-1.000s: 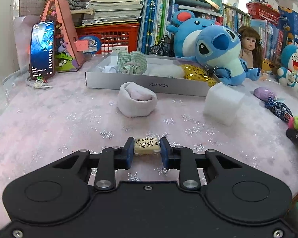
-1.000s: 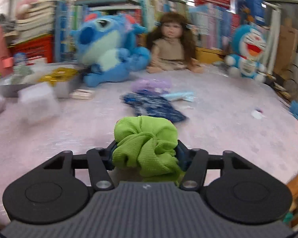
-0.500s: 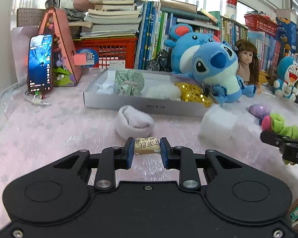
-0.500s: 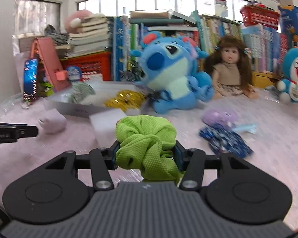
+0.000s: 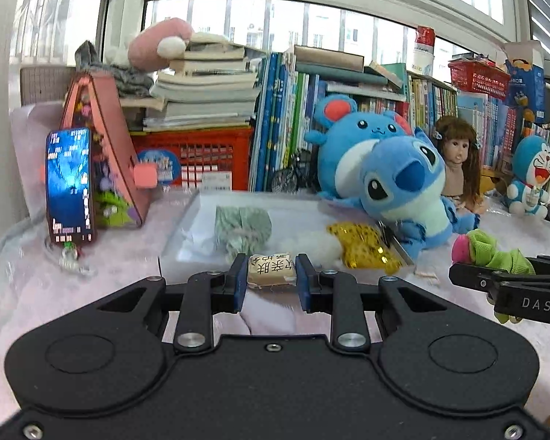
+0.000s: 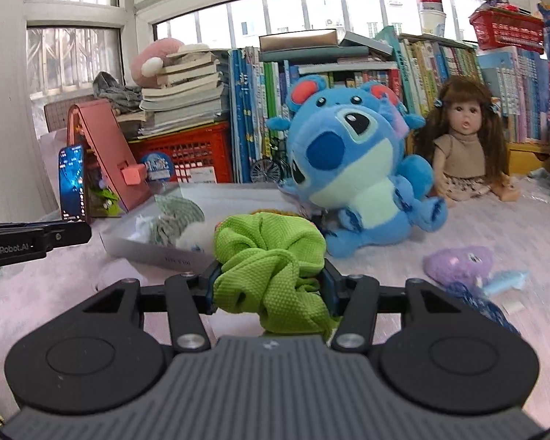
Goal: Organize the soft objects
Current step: 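Carry the packet with the left tool while the right tool carries the scrunchie over the box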
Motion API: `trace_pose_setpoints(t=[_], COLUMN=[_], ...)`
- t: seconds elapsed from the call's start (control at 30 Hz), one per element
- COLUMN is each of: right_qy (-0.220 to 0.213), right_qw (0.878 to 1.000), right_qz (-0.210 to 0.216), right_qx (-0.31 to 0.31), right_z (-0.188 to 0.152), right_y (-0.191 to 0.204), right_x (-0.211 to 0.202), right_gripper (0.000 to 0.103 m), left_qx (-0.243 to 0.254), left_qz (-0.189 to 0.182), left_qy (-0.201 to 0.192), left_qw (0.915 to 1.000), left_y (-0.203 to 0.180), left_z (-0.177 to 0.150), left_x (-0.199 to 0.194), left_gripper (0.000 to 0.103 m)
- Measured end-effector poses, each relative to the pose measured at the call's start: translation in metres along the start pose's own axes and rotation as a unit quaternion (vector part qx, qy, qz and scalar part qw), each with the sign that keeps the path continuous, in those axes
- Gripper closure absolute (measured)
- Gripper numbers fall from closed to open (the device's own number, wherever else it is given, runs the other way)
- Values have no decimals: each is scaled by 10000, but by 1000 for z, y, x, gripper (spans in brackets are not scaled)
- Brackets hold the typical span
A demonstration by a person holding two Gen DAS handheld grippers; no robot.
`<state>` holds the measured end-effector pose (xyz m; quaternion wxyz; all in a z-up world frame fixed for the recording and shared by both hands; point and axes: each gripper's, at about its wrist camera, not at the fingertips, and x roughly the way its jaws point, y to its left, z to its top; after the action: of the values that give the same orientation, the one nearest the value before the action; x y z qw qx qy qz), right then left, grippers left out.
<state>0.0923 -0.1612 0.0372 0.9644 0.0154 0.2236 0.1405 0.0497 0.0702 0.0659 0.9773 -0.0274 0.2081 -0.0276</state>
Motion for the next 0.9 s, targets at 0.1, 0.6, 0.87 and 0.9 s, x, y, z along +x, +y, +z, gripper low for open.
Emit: trace_pose_setpoints(t=[0.1,0.6,0.87,0.9], right_qy=[-4,-91,356,451], right_qw=[9999,9966,9962,9957], right_qz=[116,774,788,803], right_qx=[-23,250,120,132], right_z=[13,76,83,85], right_y=[1,4,10,10], right_x=[11,94,145,152], right_gripper=[47,45,45,45], left_qx=[72,-614,-667,-646], left_qz=[16,-283,-144,-116], left_qy=[-74,84,264,279], left_qw=[9999,9977,9973,9975], left_y=[3,24,20,20], left_z=[12,68,75,77], left_x=[8,95,150,156], left_gripper=[77,77,77,77])
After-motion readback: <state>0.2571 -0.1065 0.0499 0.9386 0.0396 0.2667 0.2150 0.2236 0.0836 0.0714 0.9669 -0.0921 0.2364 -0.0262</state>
